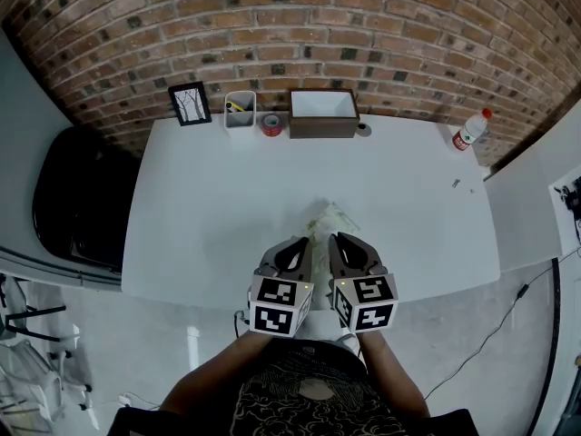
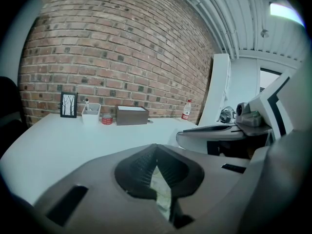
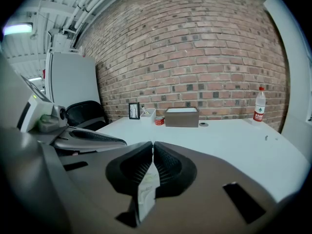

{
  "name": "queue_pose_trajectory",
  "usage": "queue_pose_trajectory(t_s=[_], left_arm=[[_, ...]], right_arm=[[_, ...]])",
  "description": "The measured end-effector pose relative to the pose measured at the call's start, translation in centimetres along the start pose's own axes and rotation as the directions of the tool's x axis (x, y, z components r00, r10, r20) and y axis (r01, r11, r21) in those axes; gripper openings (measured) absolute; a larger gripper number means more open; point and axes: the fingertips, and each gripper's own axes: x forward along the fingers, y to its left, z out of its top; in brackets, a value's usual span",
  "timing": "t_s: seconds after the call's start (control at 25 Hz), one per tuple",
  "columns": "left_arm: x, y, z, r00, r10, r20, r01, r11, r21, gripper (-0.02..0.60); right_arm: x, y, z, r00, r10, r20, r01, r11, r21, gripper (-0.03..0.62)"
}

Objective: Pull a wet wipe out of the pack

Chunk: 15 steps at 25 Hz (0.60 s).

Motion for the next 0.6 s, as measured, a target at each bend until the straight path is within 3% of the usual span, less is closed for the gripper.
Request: queue_pose_trajectory(t_s=[0.6], left_arm=[[-2.2,-4.8,-0.5,0.997,0.072,0.036,-0.071,0.997,-0.029,0.011]], right_arm=[[-5.6,-0.9,0.6,0.997,0.072,0.042,-0.07,0.996,-0.049,0.022]])
